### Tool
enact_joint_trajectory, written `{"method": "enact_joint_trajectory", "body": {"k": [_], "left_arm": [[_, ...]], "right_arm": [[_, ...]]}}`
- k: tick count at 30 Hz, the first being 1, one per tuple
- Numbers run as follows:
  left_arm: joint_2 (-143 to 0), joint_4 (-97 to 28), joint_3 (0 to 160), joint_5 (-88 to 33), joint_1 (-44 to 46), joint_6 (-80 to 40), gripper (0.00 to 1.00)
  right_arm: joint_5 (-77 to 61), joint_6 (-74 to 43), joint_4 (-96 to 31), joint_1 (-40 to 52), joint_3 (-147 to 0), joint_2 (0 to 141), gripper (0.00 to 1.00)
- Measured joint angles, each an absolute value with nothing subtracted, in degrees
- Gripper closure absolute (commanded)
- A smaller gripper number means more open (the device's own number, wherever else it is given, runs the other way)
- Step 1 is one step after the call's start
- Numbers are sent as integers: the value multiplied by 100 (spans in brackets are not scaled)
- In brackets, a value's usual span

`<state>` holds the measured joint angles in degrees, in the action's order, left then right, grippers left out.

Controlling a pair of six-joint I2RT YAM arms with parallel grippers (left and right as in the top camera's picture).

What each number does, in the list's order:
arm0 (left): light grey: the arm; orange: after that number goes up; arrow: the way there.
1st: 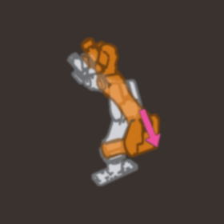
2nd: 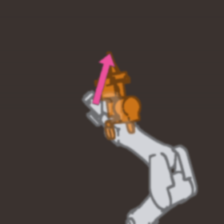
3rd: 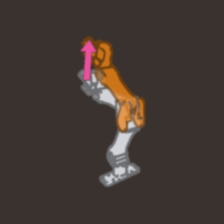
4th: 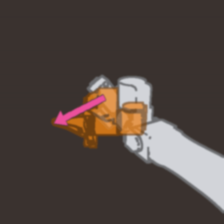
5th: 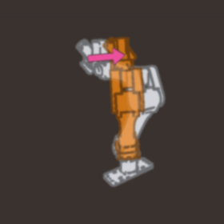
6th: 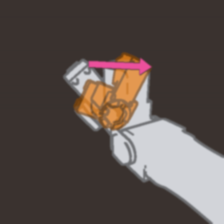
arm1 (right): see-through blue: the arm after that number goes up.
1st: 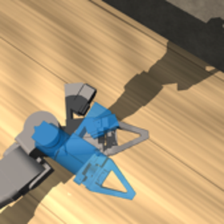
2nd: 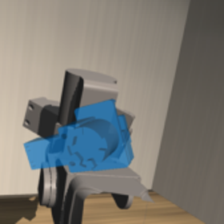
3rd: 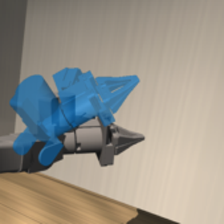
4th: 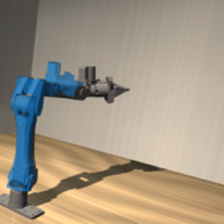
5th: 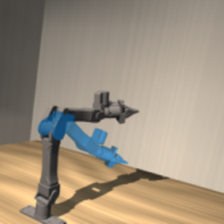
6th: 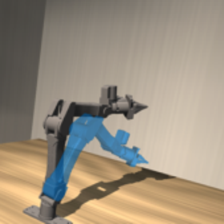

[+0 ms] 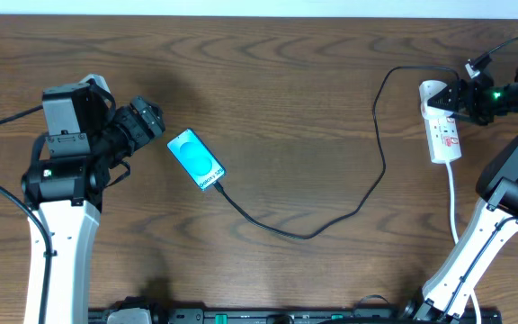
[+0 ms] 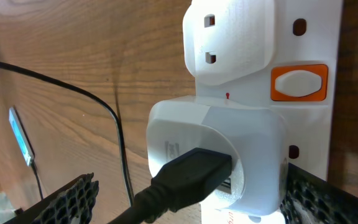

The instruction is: Plug charger to phone and switch on socket

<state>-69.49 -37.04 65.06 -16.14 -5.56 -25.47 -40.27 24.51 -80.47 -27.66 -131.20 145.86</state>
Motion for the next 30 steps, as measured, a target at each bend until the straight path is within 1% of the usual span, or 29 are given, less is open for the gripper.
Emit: {"method": "enact_joint_trajectory", "body": {"k": [28, 30], "left_arm": [[-7052, -3701, 6506, -1614, -556, -2547, 9], [-7052, -3701, 6506, -1614, -556, -2547, 10]], "right_arm": [[-4095, 2432, -8088, -2805, -13126, 14586, 10], [-4095, 2429, -8090, -2805, -13126, 14586, 10]]}}
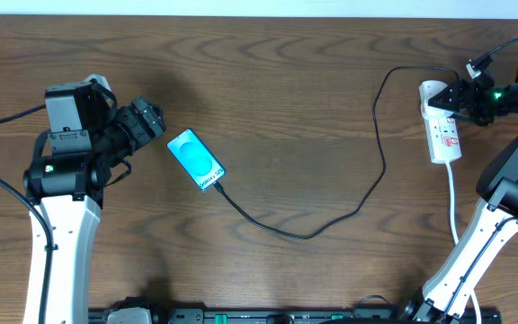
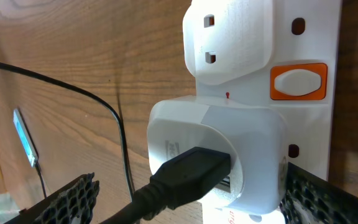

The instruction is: Plug charger to phone and switch on socket

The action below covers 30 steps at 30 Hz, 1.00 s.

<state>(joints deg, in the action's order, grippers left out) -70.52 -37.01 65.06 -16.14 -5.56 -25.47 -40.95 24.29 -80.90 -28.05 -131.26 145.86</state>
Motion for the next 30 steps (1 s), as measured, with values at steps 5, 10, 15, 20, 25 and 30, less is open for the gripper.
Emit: {"method": "enact_joint_trajectory", "body": {"k": [5, 10, 15, 20, 25, 30], "left_arm": [[-7052, -3701, 6506, -1616, -556, -2550, 9], [-7052, -3701, 6506, -1616, -556, -2550, 9], [-7052, -3701, 6506, -1616, -556, -2550, 9], [-7052, -3701, 6506, -1616, -556, -2550, 9], [-7052, -3701, 6506, -1616, -556, -2550, 9], [-7052, -3701, 6506, -1616, -556, -2550, 9]], "right_arm": [[-4091, 2418, -8090, -2805, -13126, 14586, 10], [-4088, 2335, -8062, -2805, -13126, 14586, 10], [-4091, 2200, -8016, -2805, -13126, 14586, 10], [-4086, 2132, -7966, -2805, -13126, 14586, 11], [-4066, 2012, -7859, -2808, -13126, 14586, 12], [-4049, 1964, -7811, -2810, -13126, 14586, 12]]}}
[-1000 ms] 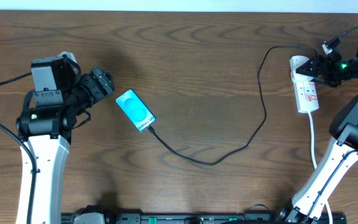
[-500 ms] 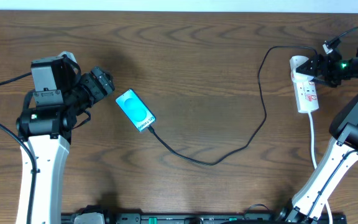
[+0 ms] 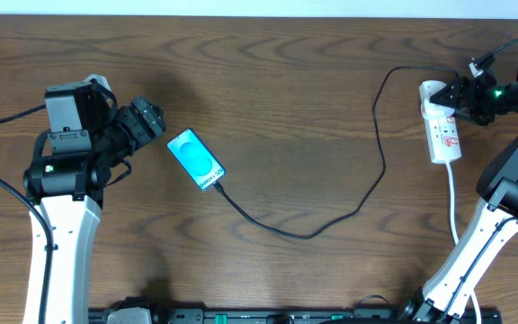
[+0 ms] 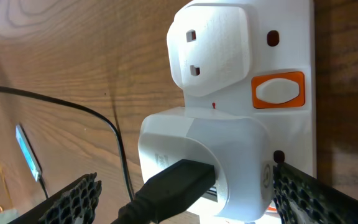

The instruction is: Plug charger to phone and switch on socket

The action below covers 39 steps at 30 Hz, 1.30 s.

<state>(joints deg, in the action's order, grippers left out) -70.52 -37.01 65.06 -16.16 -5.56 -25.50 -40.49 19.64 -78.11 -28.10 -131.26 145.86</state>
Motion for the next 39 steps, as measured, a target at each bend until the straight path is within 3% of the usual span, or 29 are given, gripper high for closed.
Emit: {"method": "enact_joint_trajectory", "body": {"k": [39], "left_arm": [[-7052, -3701, 6506, -1656, -556, -2552, 9]], "right_arm": [[-3852, 1841, -8197, -2978, -13163, 14588, 11]]}}
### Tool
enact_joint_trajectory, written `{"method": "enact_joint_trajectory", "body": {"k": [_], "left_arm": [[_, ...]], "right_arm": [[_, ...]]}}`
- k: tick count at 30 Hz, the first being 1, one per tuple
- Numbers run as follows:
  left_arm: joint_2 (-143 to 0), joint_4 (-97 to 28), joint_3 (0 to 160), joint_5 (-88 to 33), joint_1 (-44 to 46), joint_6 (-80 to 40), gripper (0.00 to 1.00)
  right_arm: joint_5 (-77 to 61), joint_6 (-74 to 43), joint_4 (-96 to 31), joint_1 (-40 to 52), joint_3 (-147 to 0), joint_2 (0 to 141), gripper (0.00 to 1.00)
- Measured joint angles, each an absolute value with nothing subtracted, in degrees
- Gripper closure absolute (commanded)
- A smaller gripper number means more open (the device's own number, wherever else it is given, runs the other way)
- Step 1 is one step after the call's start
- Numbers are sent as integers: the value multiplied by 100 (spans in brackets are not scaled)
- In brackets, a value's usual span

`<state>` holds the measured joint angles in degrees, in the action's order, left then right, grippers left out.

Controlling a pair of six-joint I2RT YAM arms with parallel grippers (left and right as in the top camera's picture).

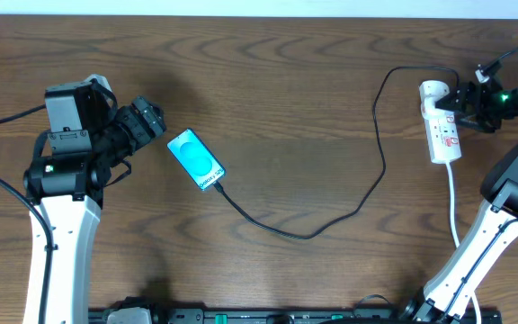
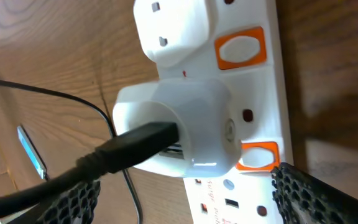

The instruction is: Plug charger to phone and switch on socket

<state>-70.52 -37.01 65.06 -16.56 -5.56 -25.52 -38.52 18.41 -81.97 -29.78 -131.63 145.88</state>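
The phone (image 1: 196,159) lies face up at left centre, its screen lit blue, with the black cable (image 1: 313,235) plugged into its lower end. The cable loops right and up to the white charger (image 2: 179,127), which sits in the white socket strip (image 1: 444,132). An orange switch (image 2: 259,155) shows beside the charger and another (image 2: 241,48) beside a white plug (image 2: 175,28). My right gripper (image 2: 188,202) is open, its mesh fingertips (image 2: 303,193) standing either side of the strip just below the charger. My left gripper (image 1: 147,121) hovers left of the phone, touching nothing.
The strip's white lead (image 1: 453,202) runs down the right side toward the right arm's base. The black cable's loop crosses the middle of the wooden table (image 1: 286,99). The far table edge meets a pale wall along the top.
My right gripper has drawn back to the right from the strip. The wrist view has pulled away, and the orange switch beside the charger now shows past the right fingertip. Left arm, phone and cable are unchanged.
At the two oldest moments my right gripper stayed open close against the charger, its right fingertip at the strip beside it. Then it had shifted slightly, and now it sits farther back. The phone stayed lit and plugged in, and the left arm held still.
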Motion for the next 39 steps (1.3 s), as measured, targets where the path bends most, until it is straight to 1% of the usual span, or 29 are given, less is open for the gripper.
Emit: {"method": "enact_joint_trajectory", "body": {"k": [11, 20, 39], "left_arm": [[-7052, -3701, 6506, -1658, -556, -2552, 9], [-7052, -3701, 6506, -1660, -556, -2550, 9], [-7052, -3701, 6506, -1658, -556, -2550, 9]], "right_arm": [[-3852, 1833, -8213, -2971, -13166, 14588, 11], [-3874, 1623, -8007, -2899, -13170, 14588, 11], [-3988, 1374, -8051, -2897, -13176, 14588, 10]]}}
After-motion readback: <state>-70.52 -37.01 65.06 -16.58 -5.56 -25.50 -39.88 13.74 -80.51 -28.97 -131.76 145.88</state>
